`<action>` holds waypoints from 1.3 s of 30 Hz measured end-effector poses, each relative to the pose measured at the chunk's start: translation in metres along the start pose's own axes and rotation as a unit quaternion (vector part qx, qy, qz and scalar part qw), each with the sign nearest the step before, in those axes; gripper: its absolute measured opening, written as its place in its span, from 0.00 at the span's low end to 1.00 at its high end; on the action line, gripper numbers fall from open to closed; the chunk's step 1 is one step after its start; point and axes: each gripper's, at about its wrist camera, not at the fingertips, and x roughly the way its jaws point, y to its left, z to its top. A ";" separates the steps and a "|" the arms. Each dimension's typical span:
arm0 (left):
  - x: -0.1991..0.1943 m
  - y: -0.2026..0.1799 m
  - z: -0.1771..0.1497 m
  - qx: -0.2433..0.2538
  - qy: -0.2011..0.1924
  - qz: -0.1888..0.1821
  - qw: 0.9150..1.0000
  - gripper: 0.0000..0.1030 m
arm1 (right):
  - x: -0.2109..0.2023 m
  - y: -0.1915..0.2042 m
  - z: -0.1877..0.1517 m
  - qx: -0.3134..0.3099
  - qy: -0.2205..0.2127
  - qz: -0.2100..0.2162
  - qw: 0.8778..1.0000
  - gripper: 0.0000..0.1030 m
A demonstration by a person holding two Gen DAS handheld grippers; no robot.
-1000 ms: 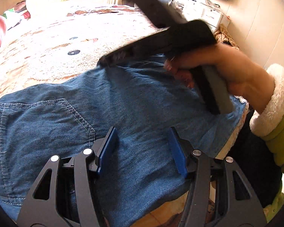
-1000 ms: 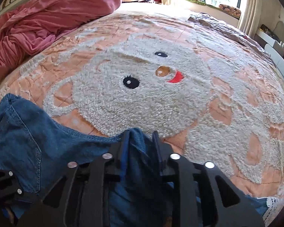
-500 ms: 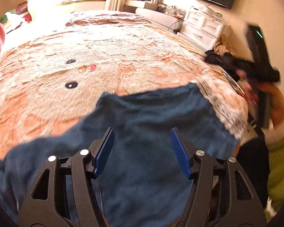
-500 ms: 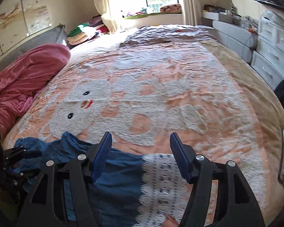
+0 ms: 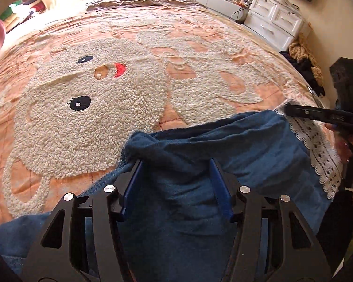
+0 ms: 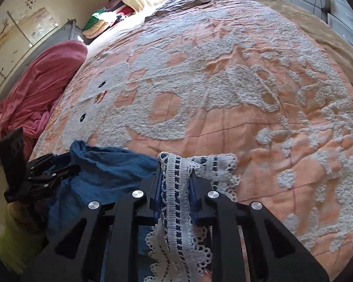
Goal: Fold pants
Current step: 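Grasp the white lace trim of the blue skirt with the right tool, then lay the lace trim over the denim, open the right tool and withdraw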
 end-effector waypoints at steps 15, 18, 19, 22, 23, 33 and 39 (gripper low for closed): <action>0.007 0.011 0.001 -0.015 -0.017 0.025 0.999 0.45 | 0.009 -0.017 0.001 0.018 -0.015 -0.077 0.997 0.28; 0.005 0.014 0.000 -0.020 -0.020 0.024 0.999 0.45 | -0.007 -0.025 0.001 0.039 -0.034 -0.086 0.995 0.52; 0.003 0.015 -0.001 -0.021 -0.023 0.025 0.999 0.45 | -0.018 -0.028 0.001 0.046 -0.049 -0.080 0.995 0.52; -0.001 0.019 -0.003 -0.023 -0.025 0.034 0.999 0.45 | -0.057 -0.028 -0.005 0.062 -0.106 -0.067 0.990 0.58; -0.004 0.022 -0.005 -0.022 -0.028 0.051 0.998 0.46 | -0.066 -0.025 -0.008 0.061 -0.119 -0.068 0.989 0.61; -0.066 0.000 -0.043 0.004 -0.062 0.039 0.997 0.53 | -0.107 0.036 -0.092 -0.001 -0.174 -0.124 0.977 0.62; -0.069 -0.026 -0.076 0.046 -0.051 0.045 0.997 0.57 | -0.094 0.077 -0.114 -0.045 -0.154 -0.075 0.984 0.62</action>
